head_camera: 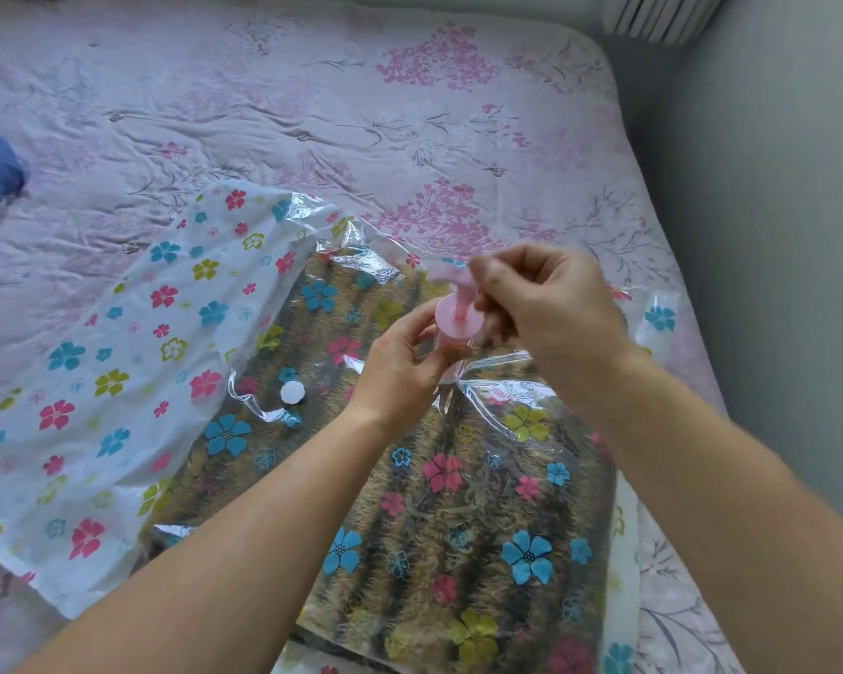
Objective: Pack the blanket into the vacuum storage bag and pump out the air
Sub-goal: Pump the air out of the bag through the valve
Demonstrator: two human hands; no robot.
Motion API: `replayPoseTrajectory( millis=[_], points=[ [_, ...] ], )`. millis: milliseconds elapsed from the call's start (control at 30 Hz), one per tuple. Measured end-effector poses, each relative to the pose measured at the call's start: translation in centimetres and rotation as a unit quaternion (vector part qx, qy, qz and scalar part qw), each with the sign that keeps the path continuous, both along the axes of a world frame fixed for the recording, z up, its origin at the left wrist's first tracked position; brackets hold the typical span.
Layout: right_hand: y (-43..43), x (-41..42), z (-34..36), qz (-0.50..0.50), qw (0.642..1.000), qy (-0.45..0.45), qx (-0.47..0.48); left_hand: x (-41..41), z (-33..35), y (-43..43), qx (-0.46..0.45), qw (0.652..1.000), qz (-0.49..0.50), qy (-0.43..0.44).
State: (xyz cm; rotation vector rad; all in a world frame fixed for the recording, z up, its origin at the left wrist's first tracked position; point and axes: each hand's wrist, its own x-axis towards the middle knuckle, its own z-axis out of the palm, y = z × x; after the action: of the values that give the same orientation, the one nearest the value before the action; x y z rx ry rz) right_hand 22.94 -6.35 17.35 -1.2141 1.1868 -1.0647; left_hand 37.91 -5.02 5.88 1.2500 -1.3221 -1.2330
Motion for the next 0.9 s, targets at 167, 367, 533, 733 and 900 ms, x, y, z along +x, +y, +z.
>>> replayPoseTrajectory(
  millis=[167, 367, 533, 733, 900],
  points=[
    [-0.5, -1.3, 6.1, 0.025, 0.978, -0.138, -0.156, 0.0, -0.1, 0.1, -0.001, 1.0, -0.002, -0.014],
    [0.9, 0.4, -1.0, -0.027, 1.0, -0.015, 0.007, -0.2, 0.1, 0.2, 0.001, 1.0, 0.013, 0.014],
    [0.6, 0.1, -1.0, -0.016, 0.999, 0.015, 0.03, -0.1, 0.1, 0.3, -0.004, 1.0, 0.011, 0.012],
    [-0.1, -1.2, 5.9, 0.013, 0.978, -0.144, -0.148, -0.2, 0.3, 0.2, -0.003, 1.0, 0.007, 0.011],
    [0.2, 0.0, 0.7, -0.016, 0.997, -0.059, -0.046, -0.3, 0.4, 0.1, 0.001, 1.0, 0.008, 0.029]
  ],
)
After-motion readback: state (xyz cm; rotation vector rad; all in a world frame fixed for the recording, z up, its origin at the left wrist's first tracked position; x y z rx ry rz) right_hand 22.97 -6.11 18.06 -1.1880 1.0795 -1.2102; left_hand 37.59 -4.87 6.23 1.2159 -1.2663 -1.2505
